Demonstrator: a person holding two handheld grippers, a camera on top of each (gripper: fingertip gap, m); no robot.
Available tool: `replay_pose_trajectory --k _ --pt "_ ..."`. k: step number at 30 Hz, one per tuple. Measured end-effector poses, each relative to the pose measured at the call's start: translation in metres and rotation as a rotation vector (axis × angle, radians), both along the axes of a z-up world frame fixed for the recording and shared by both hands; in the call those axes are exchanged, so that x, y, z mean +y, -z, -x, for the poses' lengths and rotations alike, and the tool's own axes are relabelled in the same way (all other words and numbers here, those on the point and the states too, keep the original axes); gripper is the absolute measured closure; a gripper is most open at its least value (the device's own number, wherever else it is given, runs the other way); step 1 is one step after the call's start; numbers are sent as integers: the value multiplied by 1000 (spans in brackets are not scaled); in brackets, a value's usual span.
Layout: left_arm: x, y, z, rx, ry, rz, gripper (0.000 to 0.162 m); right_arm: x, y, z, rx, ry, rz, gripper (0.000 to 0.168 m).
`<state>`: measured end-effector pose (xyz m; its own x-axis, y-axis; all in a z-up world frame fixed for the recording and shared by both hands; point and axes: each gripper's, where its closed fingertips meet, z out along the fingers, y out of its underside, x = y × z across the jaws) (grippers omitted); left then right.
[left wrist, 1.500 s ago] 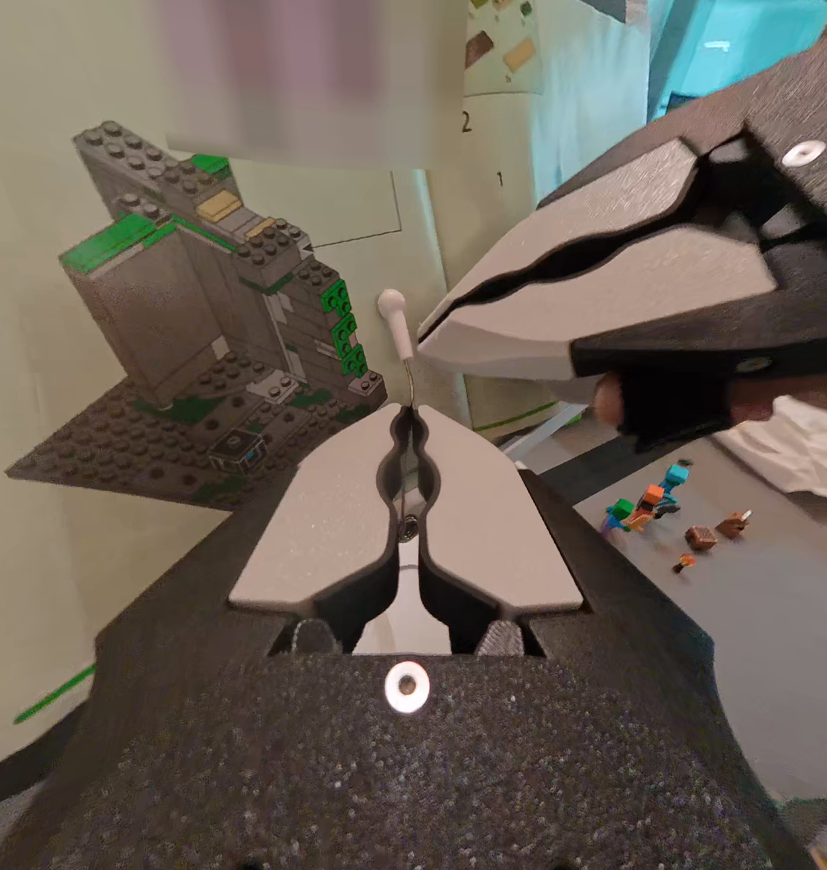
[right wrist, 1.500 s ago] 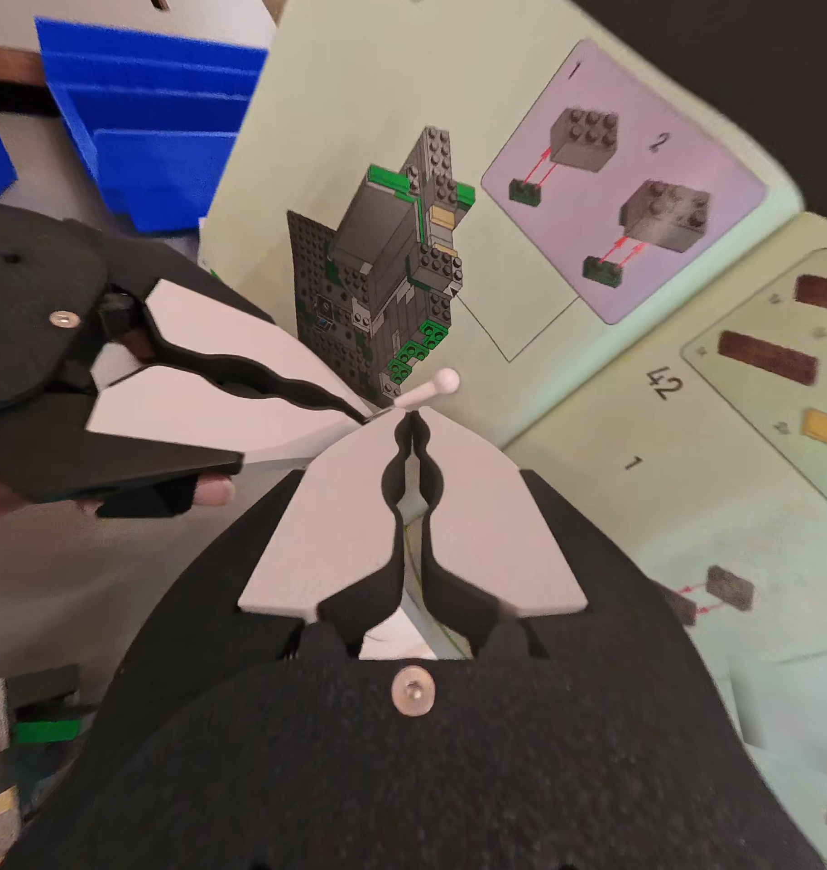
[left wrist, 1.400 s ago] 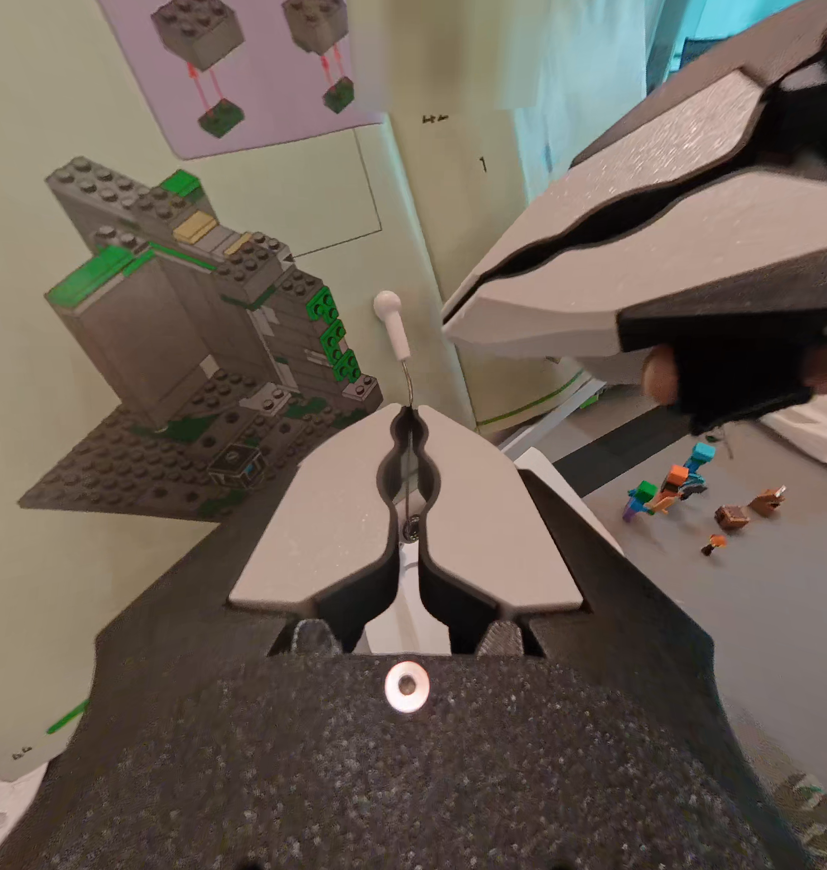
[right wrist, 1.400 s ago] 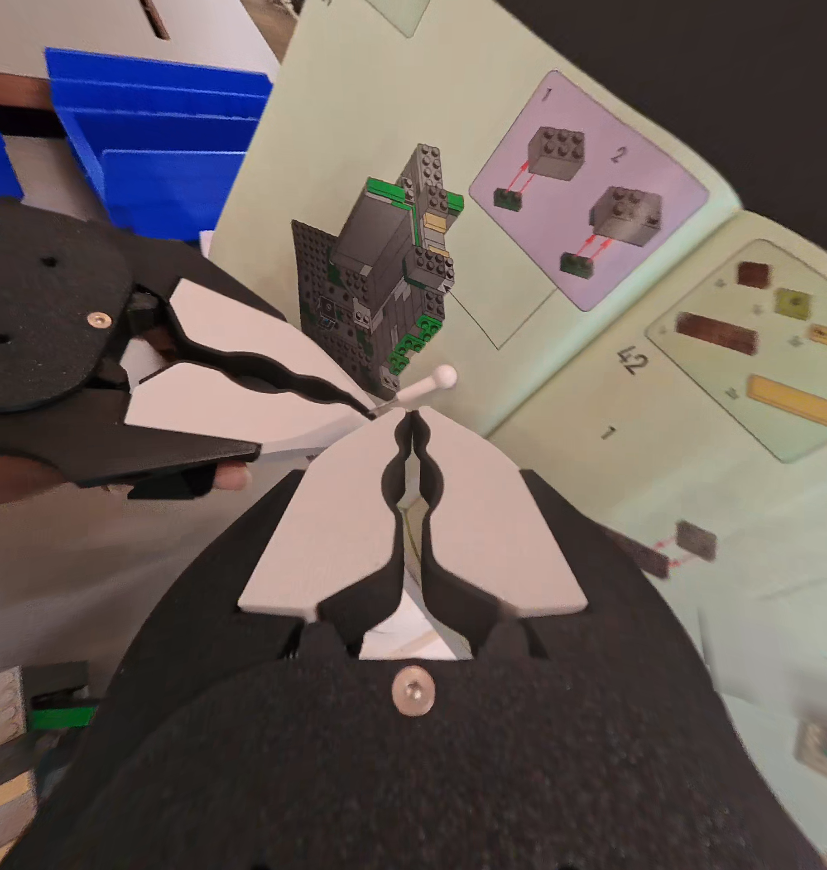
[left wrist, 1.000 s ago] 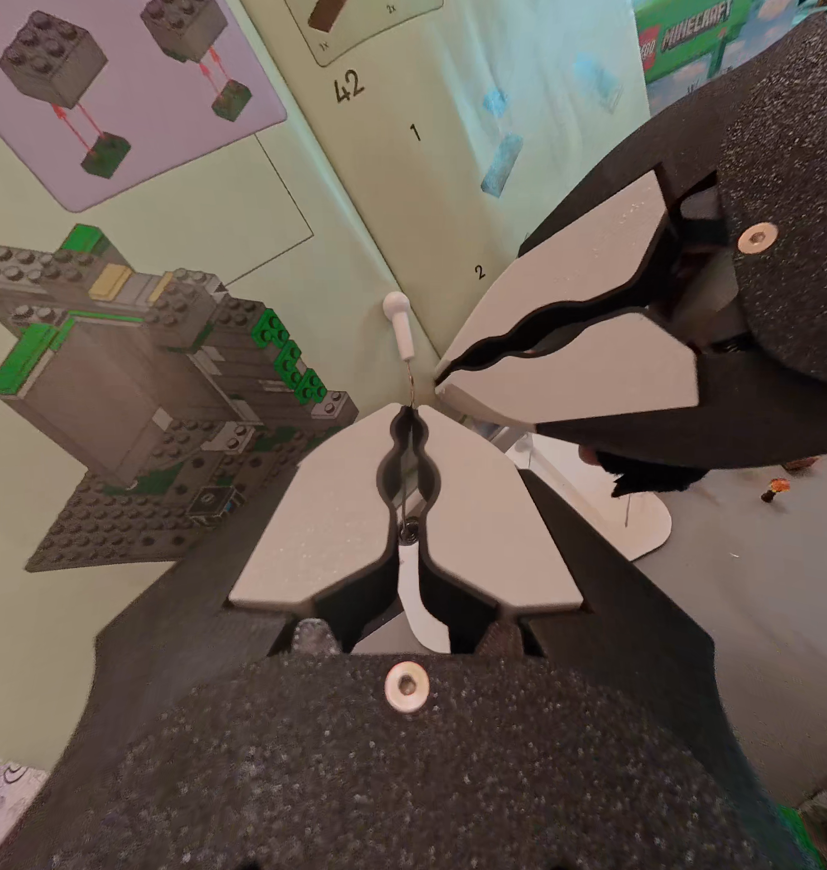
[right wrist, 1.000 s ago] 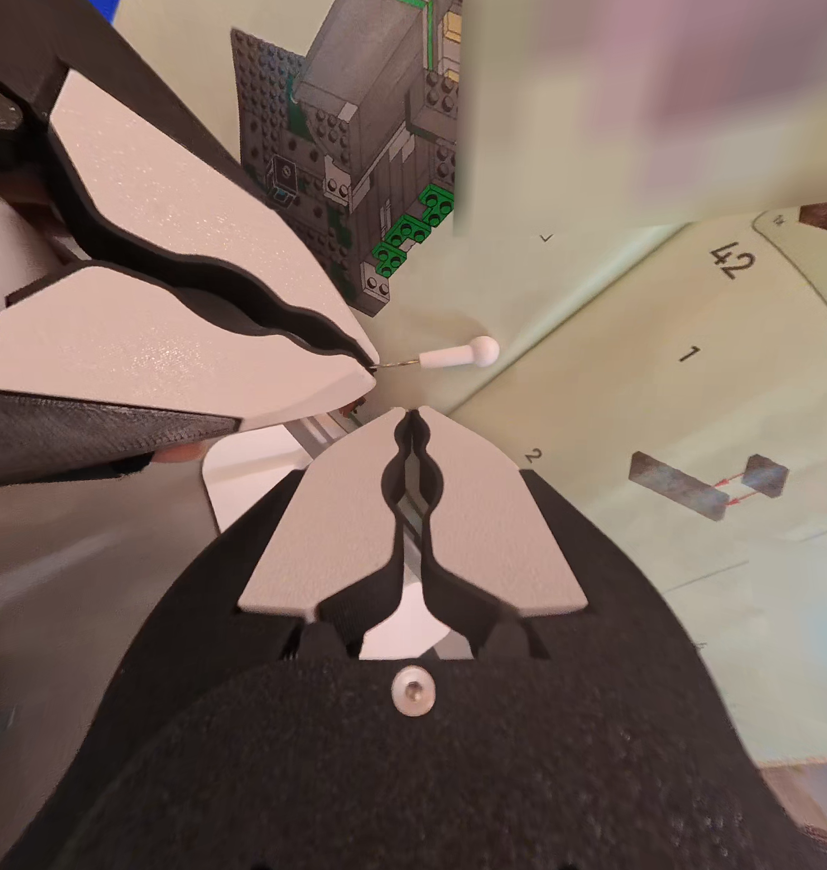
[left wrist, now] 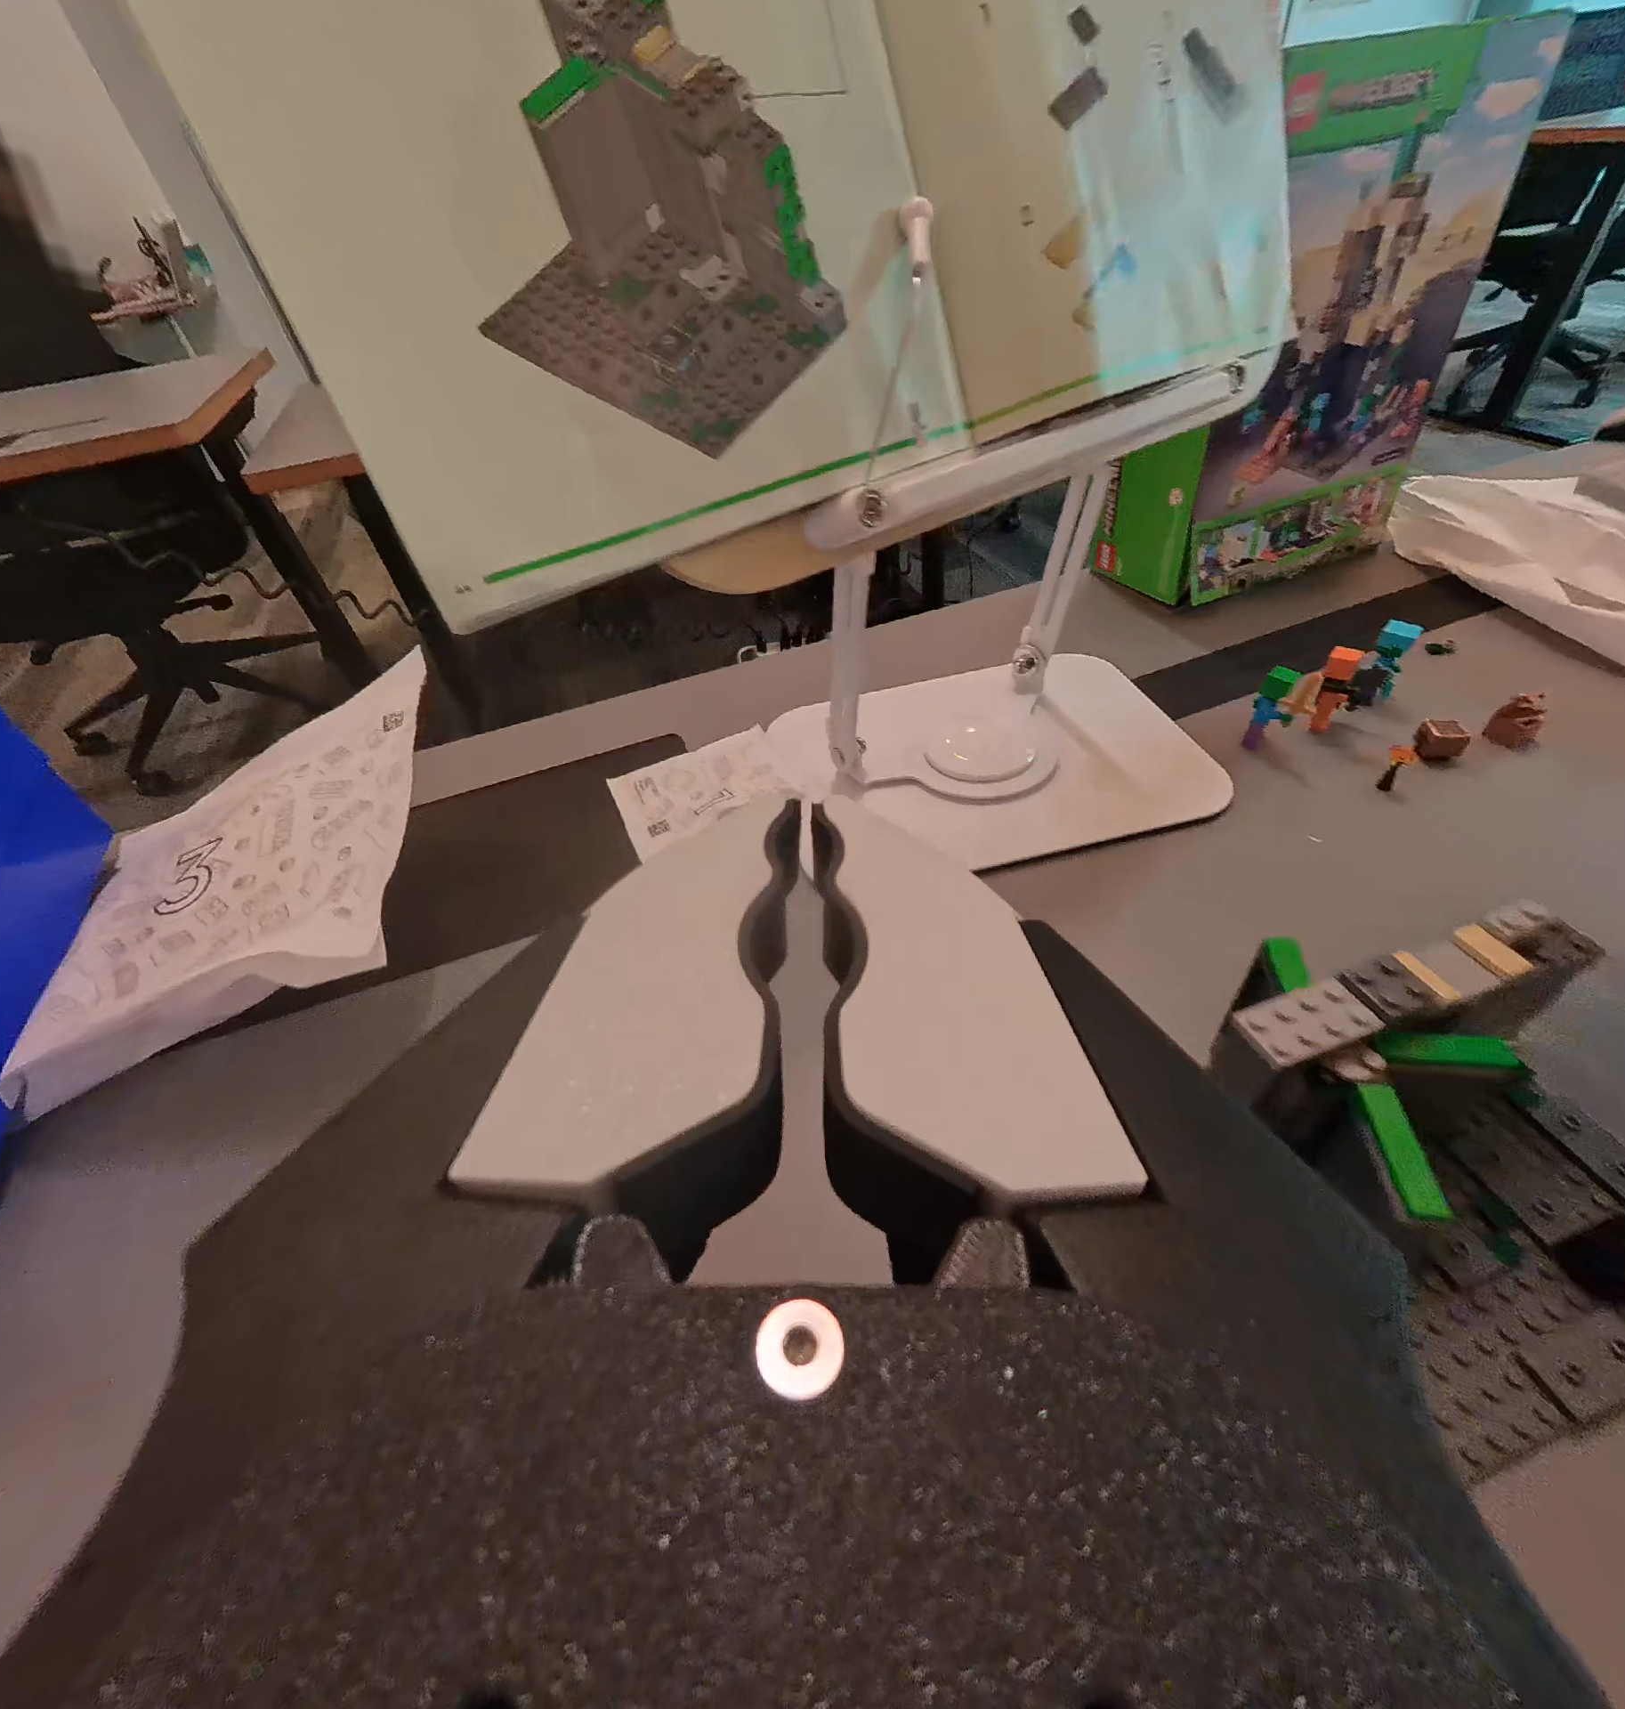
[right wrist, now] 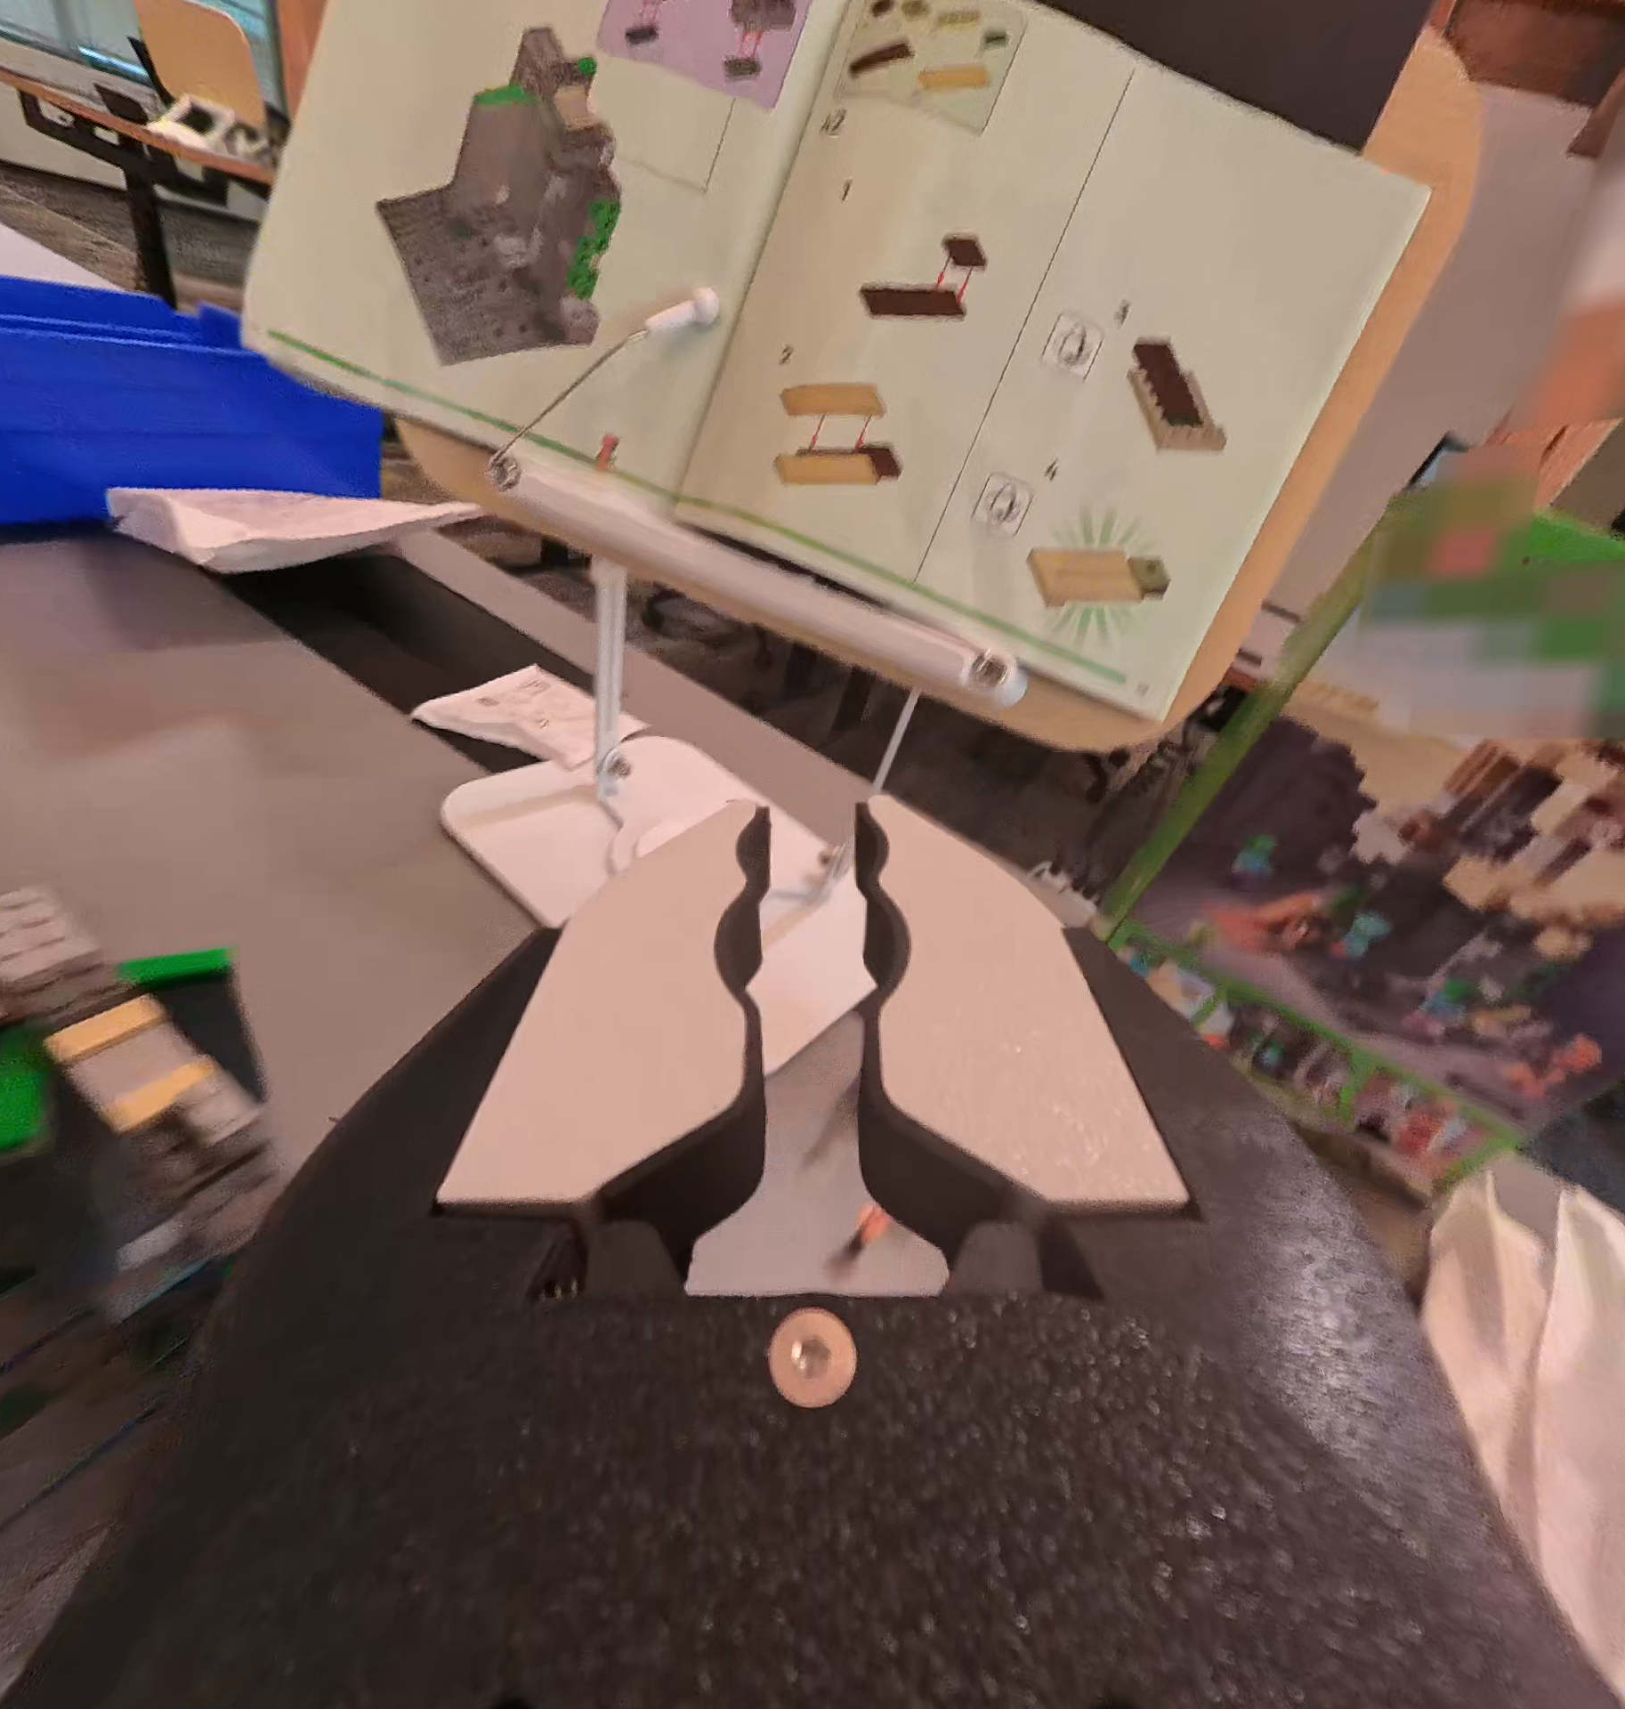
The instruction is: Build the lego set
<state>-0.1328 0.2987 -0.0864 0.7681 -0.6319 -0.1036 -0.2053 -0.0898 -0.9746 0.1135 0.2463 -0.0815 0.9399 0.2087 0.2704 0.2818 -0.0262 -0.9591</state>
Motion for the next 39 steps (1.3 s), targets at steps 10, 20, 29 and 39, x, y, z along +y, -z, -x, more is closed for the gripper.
replay_pose_trajectory --k 10,20,29,39 --pt "-84 8 -34 -87 103 -100 162 -72 45 46 146 -27 133 168" --pt "-83 35 -36 -41 124 -93 162 -71 46 34 165 -28 97 168" --pt "-86 43 -39 -18 143 -91 162 -75 50 46 127 -122 99 168" --pt "-80 36 -29 -84 115 -78 162 -78 39 46 102 -123 22 168"
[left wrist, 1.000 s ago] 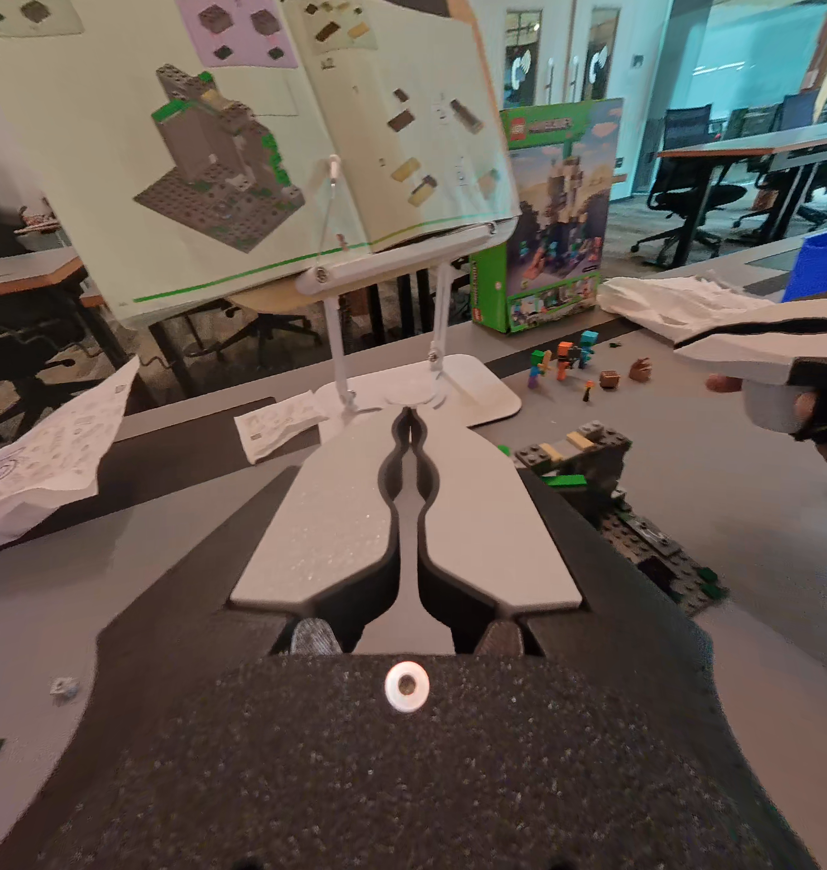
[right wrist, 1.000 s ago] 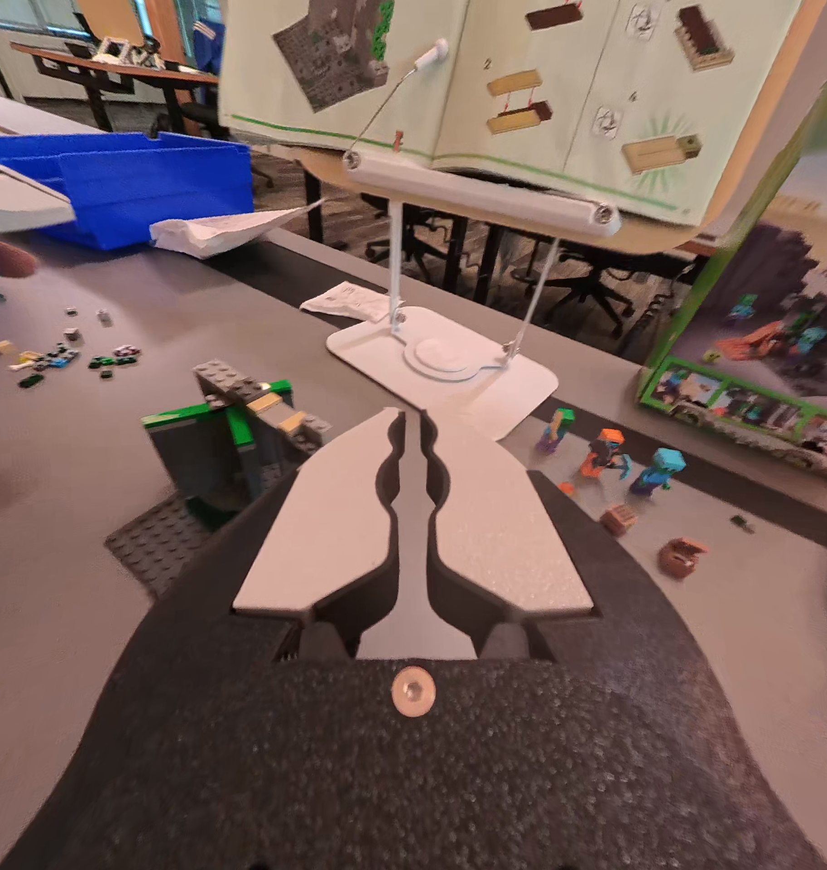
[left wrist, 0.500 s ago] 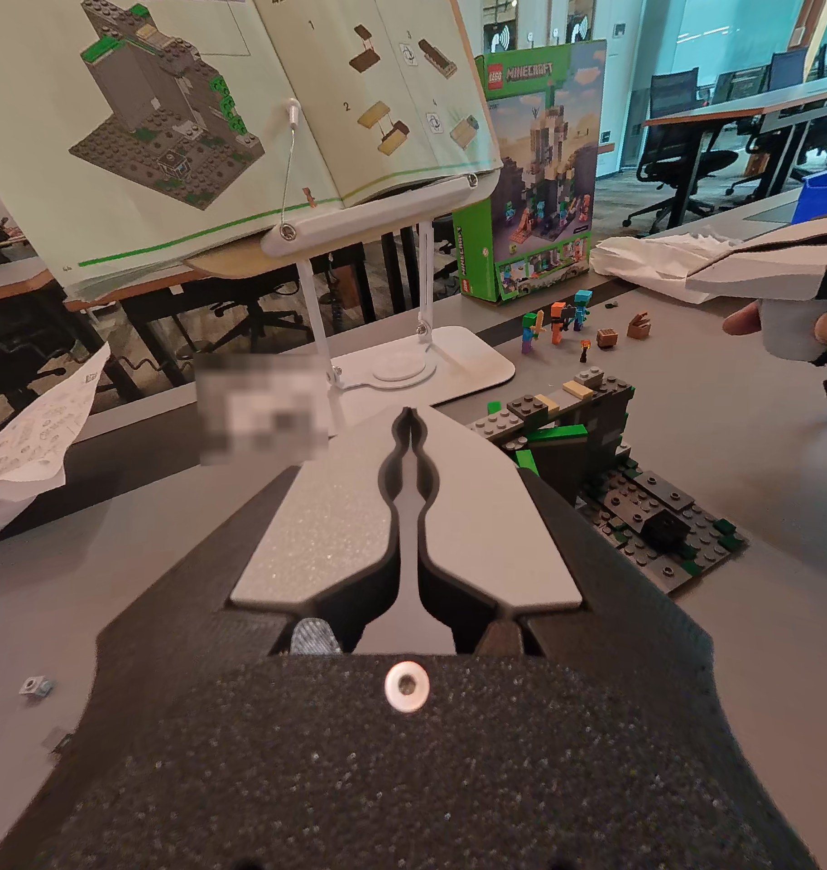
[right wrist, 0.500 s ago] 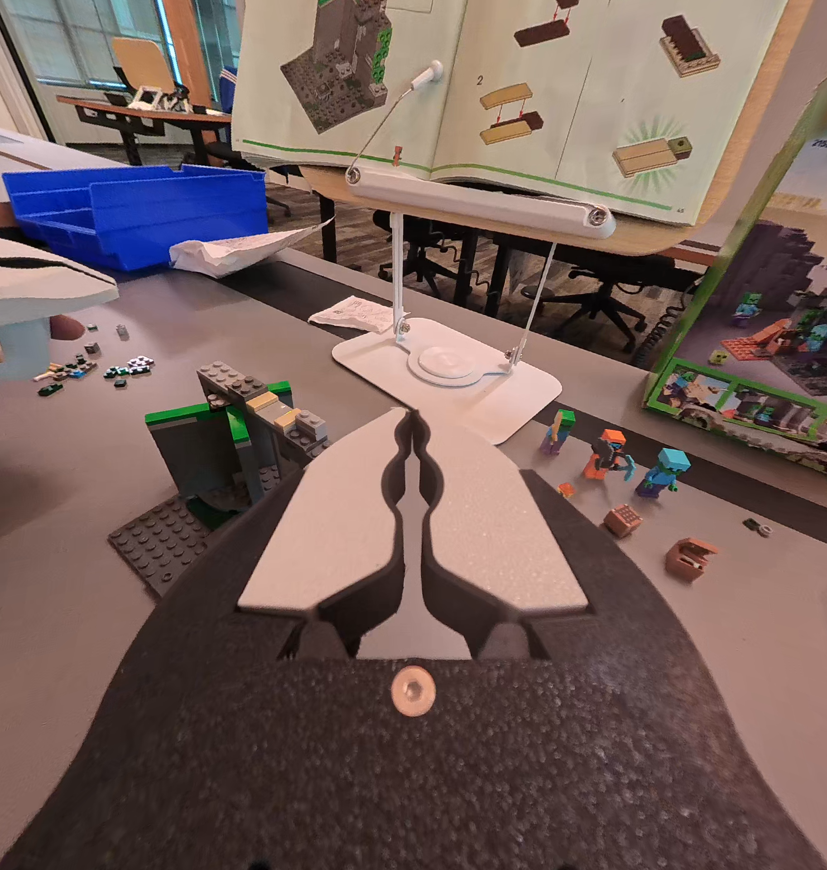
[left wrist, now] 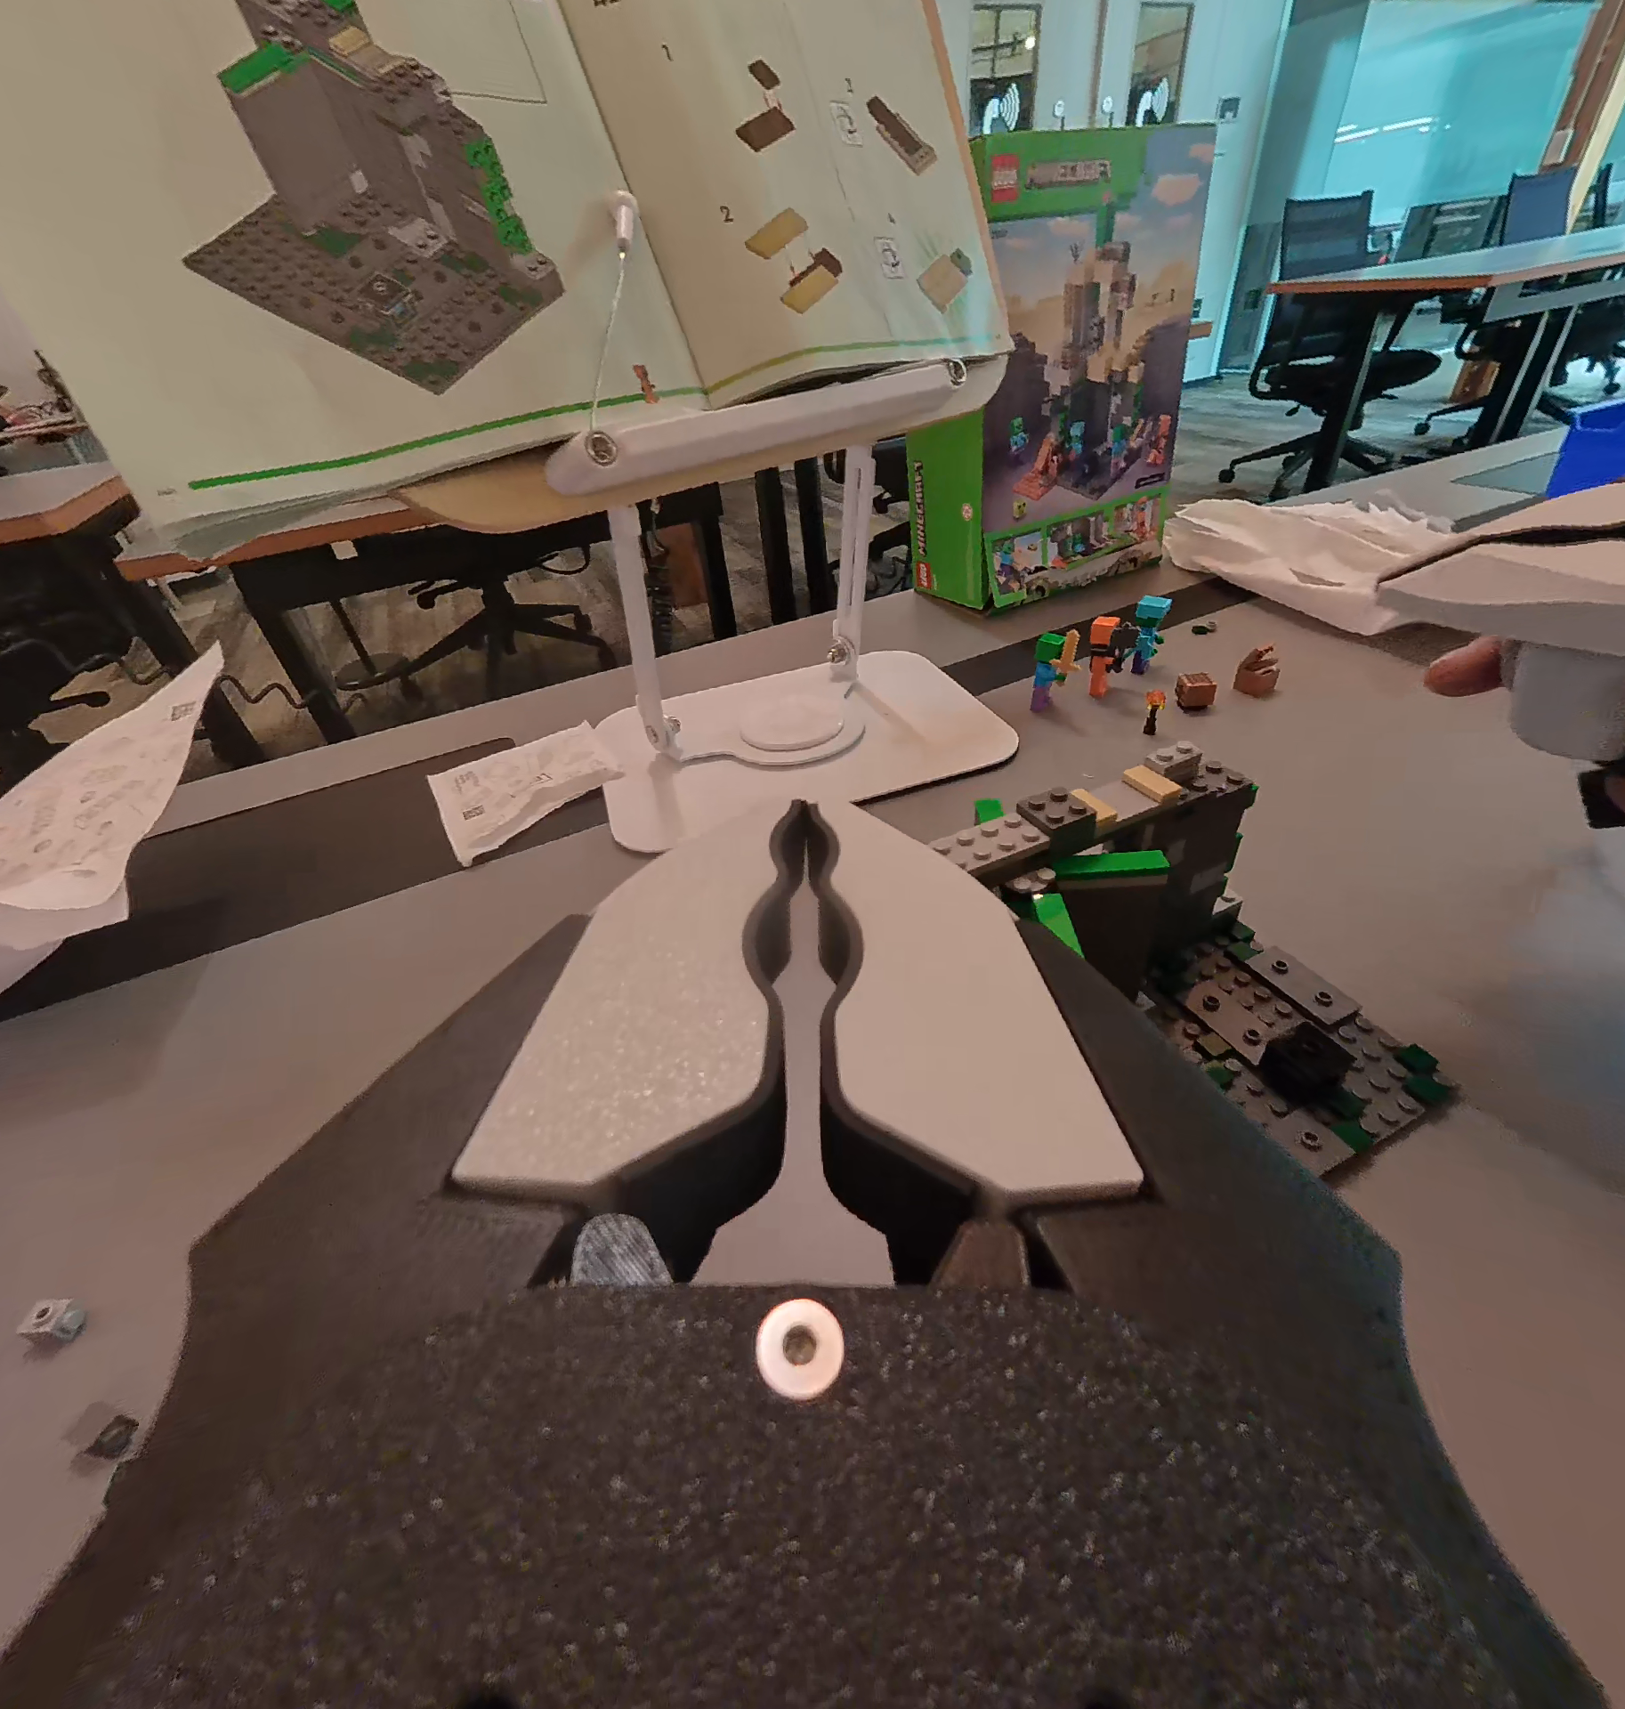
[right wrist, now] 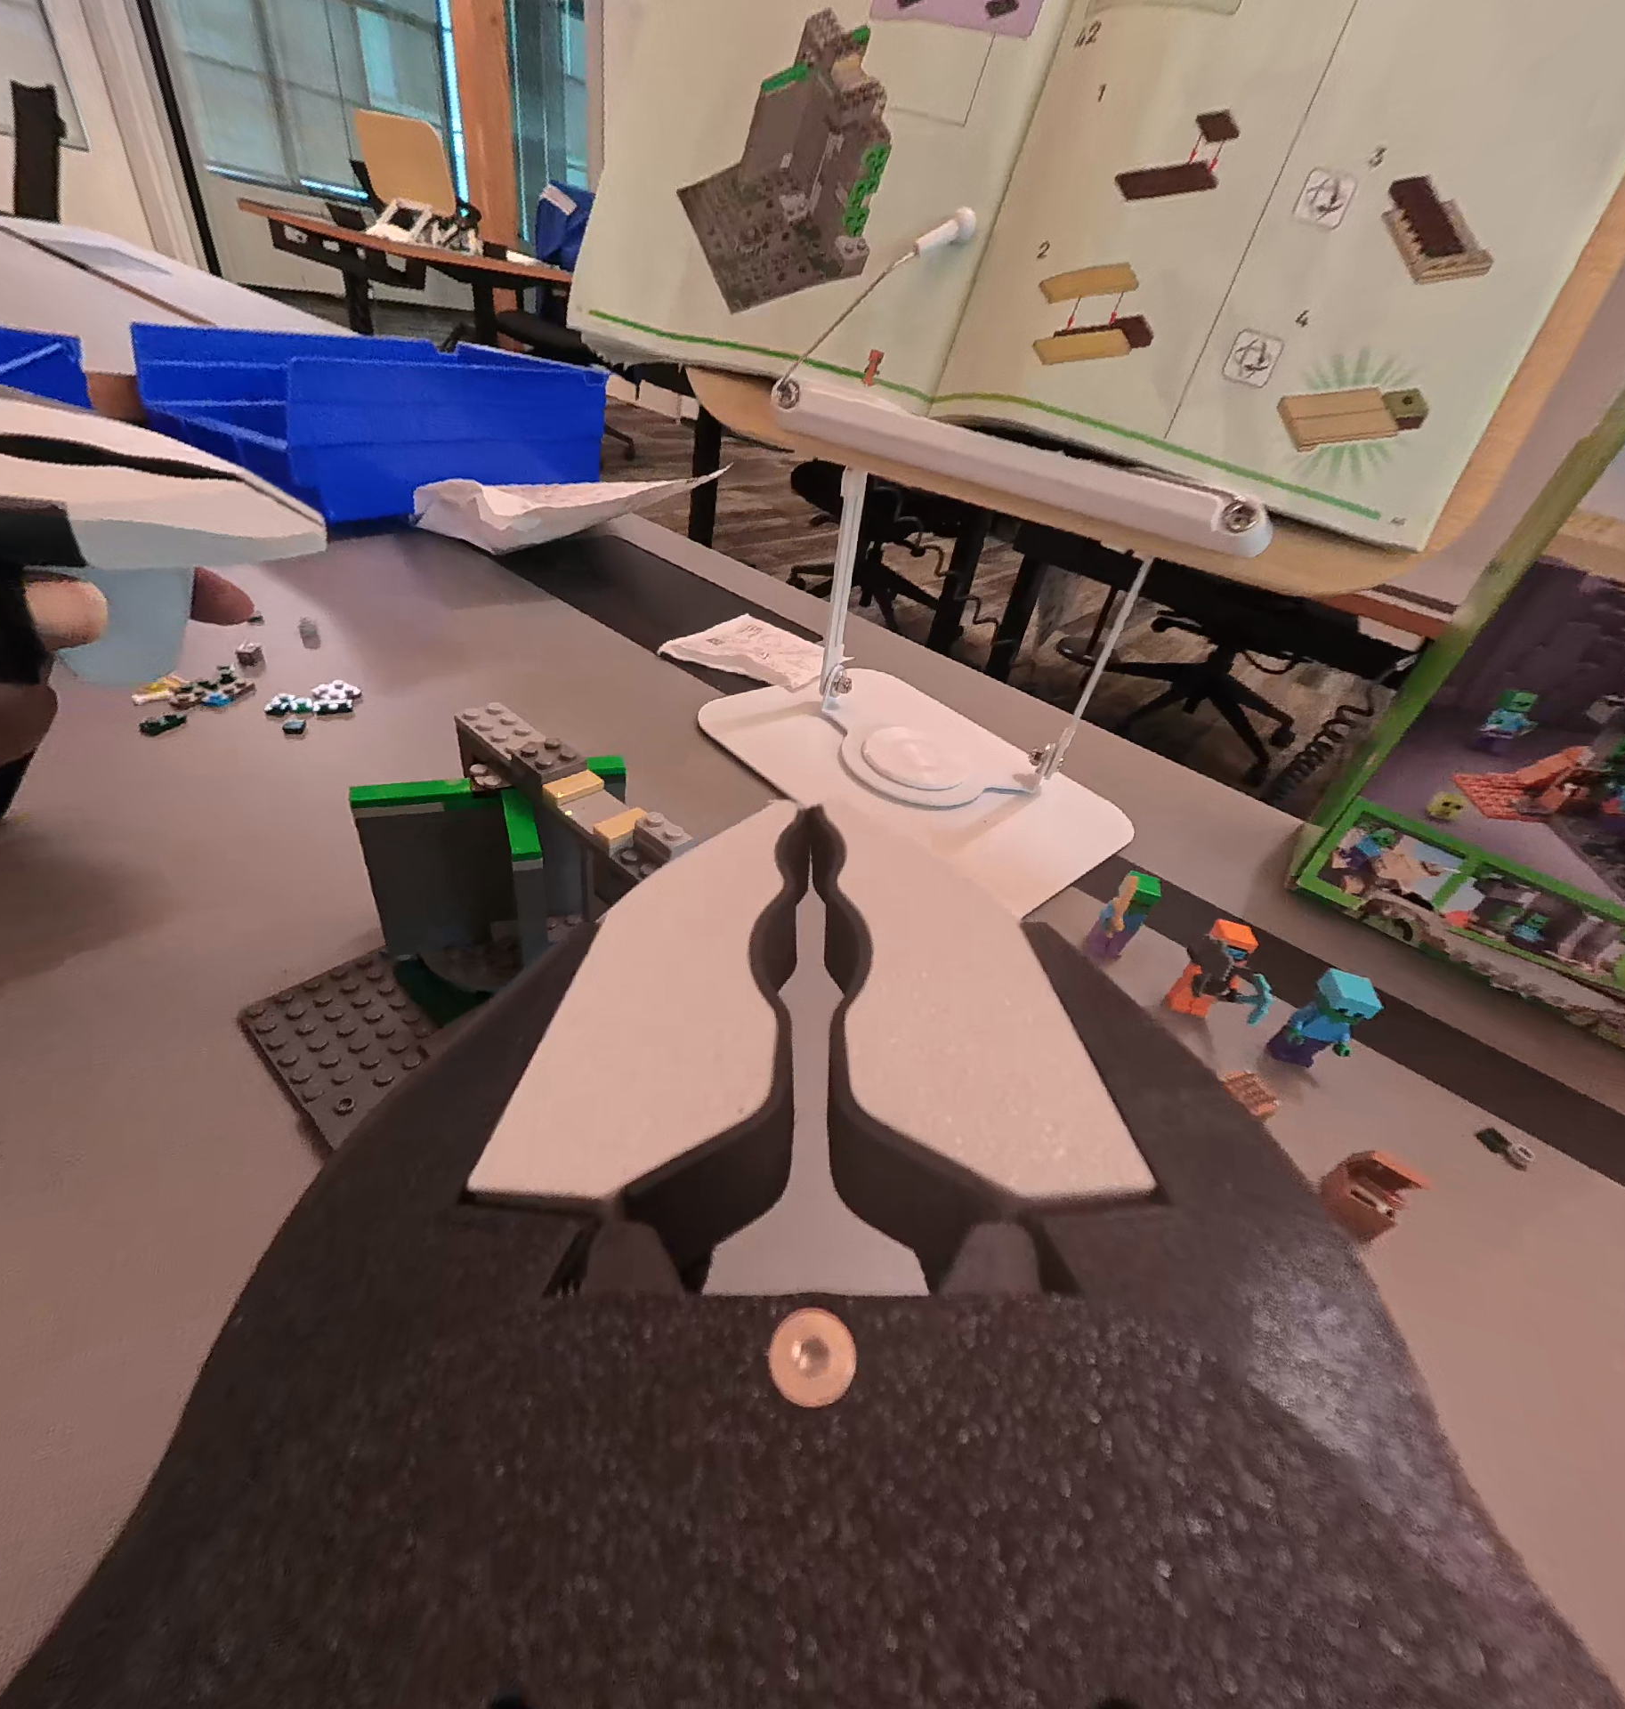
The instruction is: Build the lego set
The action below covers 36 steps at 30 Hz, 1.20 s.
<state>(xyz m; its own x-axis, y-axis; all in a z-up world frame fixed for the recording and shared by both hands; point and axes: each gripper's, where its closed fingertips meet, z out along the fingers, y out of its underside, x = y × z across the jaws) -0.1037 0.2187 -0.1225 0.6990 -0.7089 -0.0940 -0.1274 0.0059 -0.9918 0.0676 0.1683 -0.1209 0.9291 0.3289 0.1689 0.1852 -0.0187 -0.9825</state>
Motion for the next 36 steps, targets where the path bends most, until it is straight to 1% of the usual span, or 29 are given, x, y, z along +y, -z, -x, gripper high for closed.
replay_pose_trajectory --k 3,8,13,21,24,26,29,36 --pt "5 -1 5 -2 -35 -11 162 0 -5 -7 38 29 -19 168" --pt "9 -3 10 -3 -63 -23 162 2 -5 -12 112 43 -7 168" --pt "12 -5 15 -10 -82 -28 162 3 -2 -10 100 41 -3 168" --pt "17 1 15 -2 -96 -7 162 2 1 0 57 3 6 168" --pt "28 -1 20 35 -150 -2 162 1 2 3 52 -12 14 168" --pt "40 -12 26 55 -201 -22 162 1 2 5 46 -18 18 168" --pt "64 -41 34 42 -252 -53 162 -1 1 8 46 -21 18 168" --pt "136 -134 43 -13 -331 -162 162 0 0 3 76 5 27 167"
